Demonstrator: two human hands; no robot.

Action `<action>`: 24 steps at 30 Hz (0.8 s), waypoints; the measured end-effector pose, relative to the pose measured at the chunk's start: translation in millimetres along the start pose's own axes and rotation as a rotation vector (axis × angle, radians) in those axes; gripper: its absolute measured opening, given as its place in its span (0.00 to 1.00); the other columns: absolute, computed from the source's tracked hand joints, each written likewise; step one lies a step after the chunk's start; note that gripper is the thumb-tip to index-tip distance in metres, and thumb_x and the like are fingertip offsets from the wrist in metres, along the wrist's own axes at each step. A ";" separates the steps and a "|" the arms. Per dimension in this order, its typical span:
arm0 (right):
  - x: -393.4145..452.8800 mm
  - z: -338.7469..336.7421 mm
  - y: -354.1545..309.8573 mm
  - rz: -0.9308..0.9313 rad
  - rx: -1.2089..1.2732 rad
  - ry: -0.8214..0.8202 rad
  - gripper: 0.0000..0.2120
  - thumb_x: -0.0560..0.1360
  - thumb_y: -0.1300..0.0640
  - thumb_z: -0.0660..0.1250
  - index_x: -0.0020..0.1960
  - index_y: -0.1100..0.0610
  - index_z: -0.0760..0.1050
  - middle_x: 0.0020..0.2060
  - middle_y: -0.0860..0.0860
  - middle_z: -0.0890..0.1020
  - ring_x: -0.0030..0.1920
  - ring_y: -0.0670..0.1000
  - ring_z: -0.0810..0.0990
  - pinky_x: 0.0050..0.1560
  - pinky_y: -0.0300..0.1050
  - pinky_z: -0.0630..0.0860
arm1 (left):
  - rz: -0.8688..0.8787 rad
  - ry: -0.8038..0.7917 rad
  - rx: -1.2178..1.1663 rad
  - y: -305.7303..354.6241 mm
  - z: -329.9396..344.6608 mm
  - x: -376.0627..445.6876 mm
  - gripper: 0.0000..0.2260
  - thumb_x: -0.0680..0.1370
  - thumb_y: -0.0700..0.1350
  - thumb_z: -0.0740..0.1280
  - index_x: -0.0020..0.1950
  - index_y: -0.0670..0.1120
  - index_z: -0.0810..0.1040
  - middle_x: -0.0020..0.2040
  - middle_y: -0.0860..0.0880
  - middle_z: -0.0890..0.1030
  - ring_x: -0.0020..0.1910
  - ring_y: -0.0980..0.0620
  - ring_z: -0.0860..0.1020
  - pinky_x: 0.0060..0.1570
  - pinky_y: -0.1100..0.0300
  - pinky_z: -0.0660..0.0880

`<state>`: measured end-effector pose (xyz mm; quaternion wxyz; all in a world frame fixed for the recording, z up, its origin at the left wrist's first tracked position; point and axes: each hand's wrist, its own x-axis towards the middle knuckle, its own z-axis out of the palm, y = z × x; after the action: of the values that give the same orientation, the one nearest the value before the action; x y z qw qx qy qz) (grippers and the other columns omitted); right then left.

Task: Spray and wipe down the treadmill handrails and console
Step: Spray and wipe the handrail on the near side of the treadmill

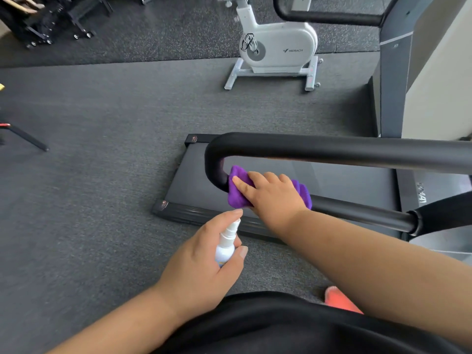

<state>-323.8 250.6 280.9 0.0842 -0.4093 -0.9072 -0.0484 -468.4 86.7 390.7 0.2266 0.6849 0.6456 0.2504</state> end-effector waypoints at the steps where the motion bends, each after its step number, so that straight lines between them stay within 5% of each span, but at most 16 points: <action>1: -6.5 -0.1 4.1 -0.001 0.045 0.022 0.37 0.77 0.44 0.67 0.79 0.44 0.52 0.71 0.53 0.69 0.63 0.59 0.72 0.57 0.54 0.69 | -0.001 0.001 -0.003 0.3 -0.2 -1.1 0.26 0.74 0.59 0.63 0.66 0.79 0.56 0.50 0.65 0.78 0.52 0.64 0.78 0.54 0.75 0.68; 4: -17.8 -3.3 6.7 0.077 0.410 0.186 0.31 0.76 0.45 0.68 0.77 0.47 0.64 0.69 0.52 0.74 0.66 0.57 0.73 0.64 0.54 0.70 | -0.020 0.020 -0.022 -4.0 -3.1 -5.5 0.25 0.73 0.61 0.62 0.65 0.80 0.56 0.53 0.66 0.77 0.52 0.63 0.77 0.53 0.76 0.67; 7: -8.6 -10.1 1.6 0.400 0.986 0.282 0.20 0.77 0.41 0.62 0.67 0.42 0.67 0.56 0.47 0.78 0.55 0.48 0.76 0.60 0.51 0.74 | -0.041 0.040 -0.040 -11.2 -8.9 -11.4 0.24 0.72 0.63 0.62 0.63 0.81 0.57 0.53 0.66 0.77 0.52 0.63 0.78 0.50 0.76 0.68; 9: 4.6 -15.5 -5.0 0.454 1.164 0.352 0.15 0.77 0.40 0.59 0.62 0.42 0.66 0.54 0.46 0.76 0.55 0.46 0.75 0.61 0.52 0.73 | -0.040 0.043 -0.049 -14.9 -13.5 -13.8 0.24 0.72 0.63 0.62 0.63 0.81 0.57 0.53 0.65 0.78 0.52 0.62 0.78 0.50 0.73 0.70; 13: 31.2 -16.5 -32.8 0.186 1.050 0.391 0.23 0.79 0.42 0.57 0.68 0.54 0.65 0.59 0.46 0.70 0.60 0.43 0.69 0.64 0.45 0.66 | -0.026 0.061 -0.044 -26.0 -24.8 -15.4 0.25 0.72 0.62 0.62 0.64 0.81 0.57 0.53 0.65 0.78 0.52 0.62 0.78 0.50 0.75 0.69; 18: 50.0 -14.0 -57.7 0.448 0.828 0.213 0.27 0.69 0.27 0.56 0.57 0.45 0.62 0.46 0.50 0.79 0.47 0.57 0.77 0.45 0.48 0.70 | -0.013 0.065 -0.030 -48.3 -43.6 -17.5 0.26 0.72 0.61 0.63 0.65 0.80 0.57 0.54 0.65 0.78 0.51 0.61 0.79 0.50 0.74 0.70; 21: 53.9 -13.9 -59.4 0.486 0.751 0.215 0.25 0.67 0.26 0.59 0.54 0.41 0.60 0.46 0.48 0.80 0.47 0.56 0.79 0.43 0.45 0.67 | -0.001 0.065 -0.032 -63.5 -49.8 -11.9 0.26 0.73 0.60 0.66 0.63 0.82 0.57 0.54 0.65 0.78 0.51 0.62 0.78 0.49 0.72 0.71; 24: 53.7 -15.4 -53.6 0.452 0.640 0.115 0.25 0.69 0.30 0.65 0.54 0.48 0.66 0.46 0.47 0.79 0.46 0.55 0.79 0.43 0.47 0.69 | 0.019 0.038 -0.042 -73.7 -52.9 -2.0 0.31 0.77 0.50 0.70 0.61 0.82 0.58 0.54 0.65 0.78 0.51 0.61 0.78 0.49 0.71 0.71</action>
<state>-397.2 252.3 305.3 0.2668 -0.5486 -0.7572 0.2337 -559.0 88.8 384.8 0.2261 0.6813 0.6378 0.2790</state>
